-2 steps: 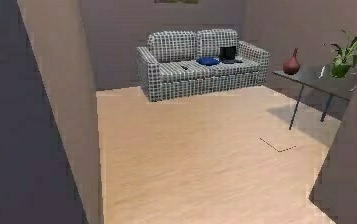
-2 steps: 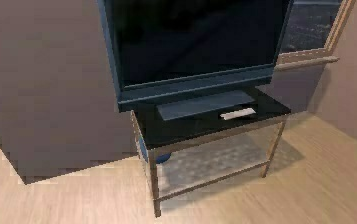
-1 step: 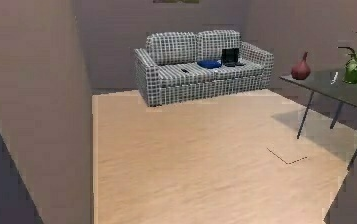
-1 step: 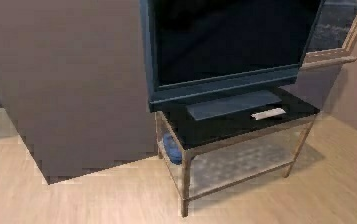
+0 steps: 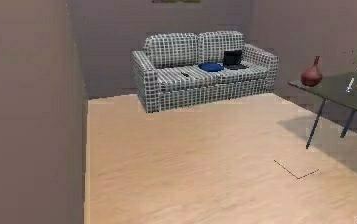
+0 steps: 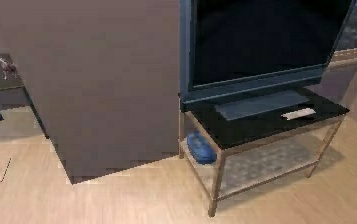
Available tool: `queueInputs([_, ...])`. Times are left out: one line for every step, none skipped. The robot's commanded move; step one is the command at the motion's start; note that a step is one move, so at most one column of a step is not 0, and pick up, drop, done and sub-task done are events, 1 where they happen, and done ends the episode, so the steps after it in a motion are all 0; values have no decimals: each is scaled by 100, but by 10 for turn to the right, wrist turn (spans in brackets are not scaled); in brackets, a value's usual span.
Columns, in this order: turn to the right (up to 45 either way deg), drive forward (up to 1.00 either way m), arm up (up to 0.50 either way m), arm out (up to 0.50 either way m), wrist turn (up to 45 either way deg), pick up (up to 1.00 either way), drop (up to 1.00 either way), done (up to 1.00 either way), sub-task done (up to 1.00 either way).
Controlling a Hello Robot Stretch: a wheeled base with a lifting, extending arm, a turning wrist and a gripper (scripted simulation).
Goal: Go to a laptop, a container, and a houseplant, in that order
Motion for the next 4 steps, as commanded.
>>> queueInputs([450,0,0,0,0,0,0,0,0])
queueInputs([450,0,0,0,0,0,0,0,0])
queueInputs([210,0,0,0,0,0,0,0,0])
queueInputs([0,5,0,0,0,0,0,0,0])
